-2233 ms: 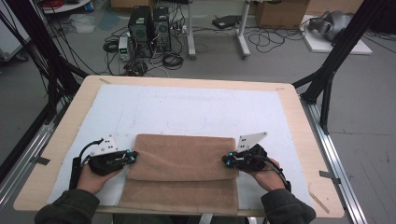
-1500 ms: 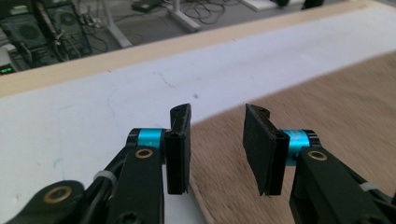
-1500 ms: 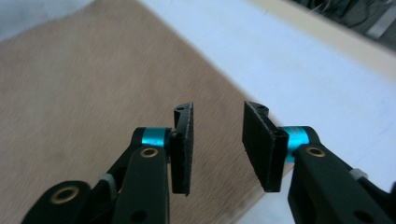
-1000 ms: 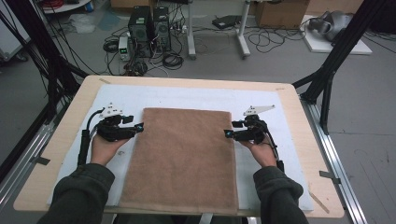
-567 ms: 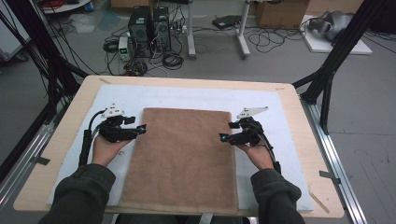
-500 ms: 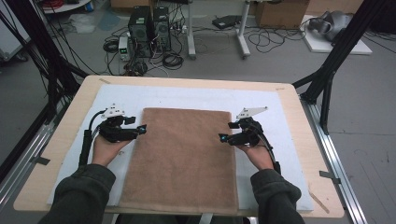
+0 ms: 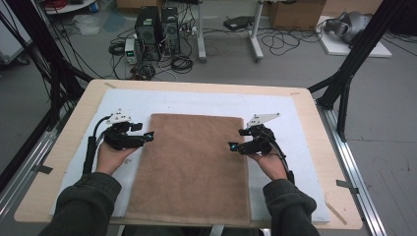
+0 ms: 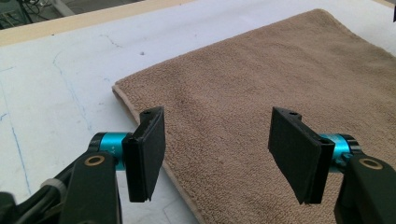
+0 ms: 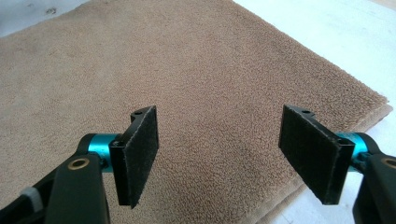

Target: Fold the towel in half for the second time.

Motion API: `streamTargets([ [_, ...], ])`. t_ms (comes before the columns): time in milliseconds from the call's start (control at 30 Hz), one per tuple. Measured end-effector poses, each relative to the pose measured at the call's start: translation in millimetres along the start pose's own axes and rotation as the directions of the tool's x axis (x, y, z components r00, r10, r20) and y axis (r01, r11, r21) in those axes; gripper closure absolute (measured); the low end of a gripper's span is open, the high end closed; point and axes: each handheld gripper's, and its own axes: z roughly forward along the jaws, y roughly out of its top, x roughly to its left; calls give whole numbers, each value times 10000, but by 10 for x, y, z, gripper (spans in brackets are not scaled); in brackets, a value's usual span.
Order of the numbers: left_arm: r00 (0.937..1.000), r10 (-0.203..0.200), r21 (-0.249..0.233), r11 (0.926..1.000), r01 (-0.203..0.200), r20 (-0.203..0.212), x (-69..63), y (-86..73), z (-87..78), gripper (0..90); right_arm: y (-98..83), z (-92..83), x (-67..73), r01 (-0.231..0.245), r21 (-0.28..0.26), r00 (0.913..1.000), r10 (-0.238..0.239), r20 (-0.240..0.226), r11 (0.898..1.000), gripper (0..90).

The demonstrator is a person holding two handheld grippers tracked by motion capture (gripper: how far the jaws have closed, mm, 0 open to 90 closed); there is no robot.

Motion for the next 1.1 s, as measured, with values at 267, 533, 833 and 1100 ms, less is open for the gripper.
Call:
streamTargets([
  [267,10000,-8,7,10000,8,-6,25,18,2,378,61,12,-30,162,26,9998,-162,78,9999,282],
  [533,9999,-28,-208,9998,26,-103,-1,224,-140,398,337,-194,-79,441,-241,9976,-428,548,9987,285],
  [833,9993,-174,-302,9994,163,-341,79,319,-149,401,417,-225,-209,312,-53,9946,-305,993,9995,306],
  [1100,9959,-318,357,9988,349,-851,264,229,89,395,447,-13,-383,14,509,9903,-84,1388,9987,312],
])
